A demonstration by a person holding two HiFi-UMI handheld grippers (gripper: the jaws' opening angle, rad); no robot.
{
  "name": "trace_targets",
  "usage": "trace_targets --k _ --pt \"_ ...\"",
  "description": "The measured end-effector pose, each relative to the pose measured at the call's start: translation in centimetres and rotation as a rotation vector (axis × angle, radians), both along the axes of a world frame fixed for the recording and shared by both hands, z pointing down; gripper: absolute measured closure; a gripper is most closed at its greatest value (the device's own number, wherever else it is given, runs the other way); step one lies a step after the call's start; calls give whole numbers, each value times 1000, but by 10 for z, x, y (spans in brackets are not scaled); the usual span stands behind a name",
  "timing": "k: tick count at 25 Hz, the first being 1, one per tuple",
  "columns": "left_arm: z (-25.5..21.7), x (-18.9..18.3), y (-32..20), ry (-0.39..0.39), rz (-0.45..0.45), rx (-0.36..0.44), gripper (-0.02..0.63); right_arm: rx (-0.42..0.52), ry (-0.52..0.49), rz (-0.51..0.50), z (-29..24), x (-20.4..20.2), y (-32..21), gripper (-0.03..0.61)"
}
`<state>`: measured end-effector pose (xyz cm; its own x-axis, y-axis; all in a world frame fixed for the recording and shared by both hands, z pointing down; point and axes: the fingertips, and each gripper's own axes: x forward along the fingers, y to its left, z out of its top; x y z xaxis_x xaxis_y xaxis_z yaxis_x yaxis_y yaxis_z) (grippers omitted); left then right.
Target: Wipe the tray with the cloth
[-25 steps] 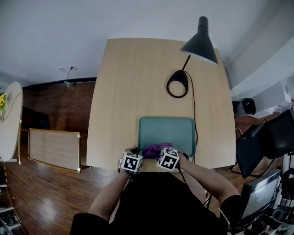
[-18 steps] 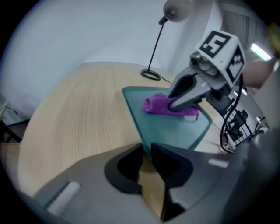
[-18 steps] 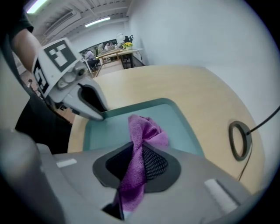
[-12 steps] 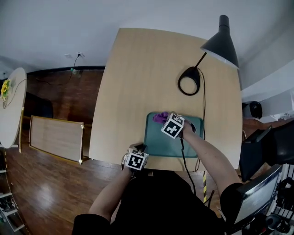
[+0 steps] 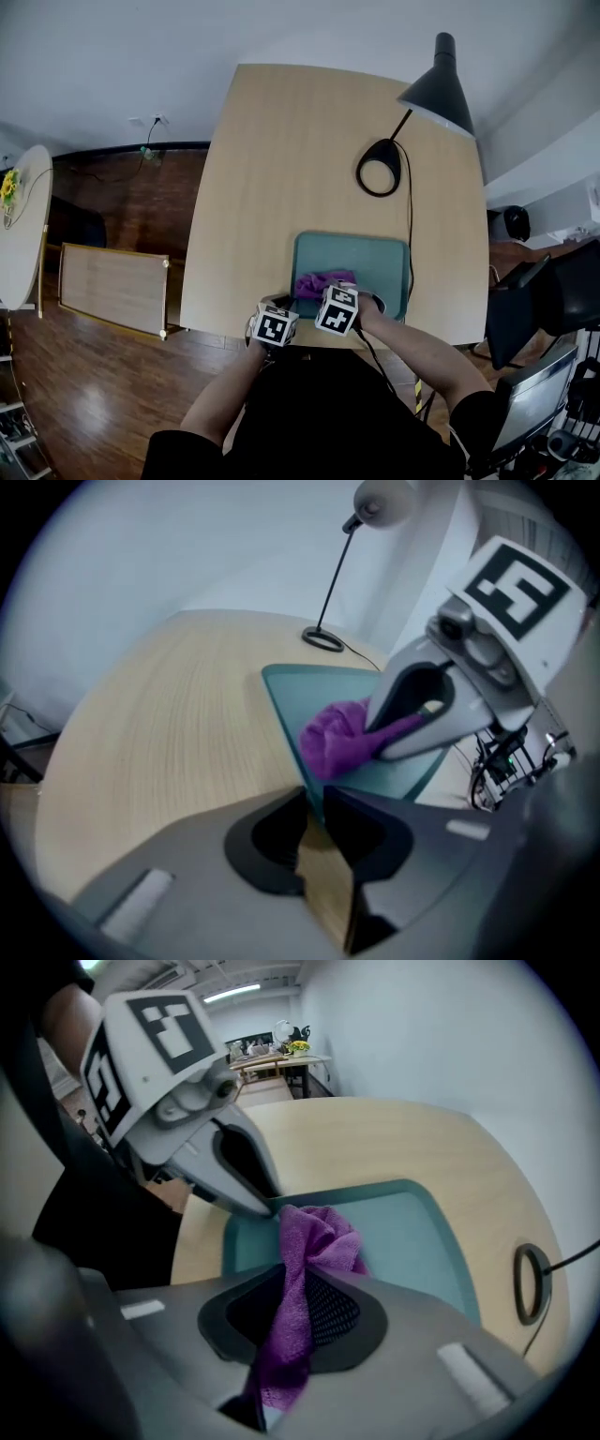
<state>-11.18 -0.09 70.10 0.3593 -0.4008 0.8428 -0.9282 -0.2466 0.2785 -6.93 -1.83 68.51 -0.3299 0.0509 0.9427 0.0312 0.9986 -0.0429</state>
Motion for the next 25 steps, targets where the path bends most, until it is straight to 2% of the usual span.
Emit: trace_targets --k 3,5,7,12,20,23,25 --pt "0 3 -1 63 -27 6 528 -38 -1 -32 1 3 37 517" --pt "-6 1 -1 166 -64 24 475 -43 5 -51 4 5 49 517" --pt "-16 -13 -1 220 -126 52 449 -48 6 -56 5 5 48 517" --pt "-20 -52 23 213 -236 60 451 -44 -15 31 -1 -10 -2 517" --pt "-6 -59 52 158 -216 24 453 111 13 158 -8 -41 -140 517" --pt "-4 -62 52 147 -198 30 478 92 9 183 -9 -42 -143 517" --pt "-1 -64 53 141 -189 25 499 82 9 150 -8 -40 -122 517"
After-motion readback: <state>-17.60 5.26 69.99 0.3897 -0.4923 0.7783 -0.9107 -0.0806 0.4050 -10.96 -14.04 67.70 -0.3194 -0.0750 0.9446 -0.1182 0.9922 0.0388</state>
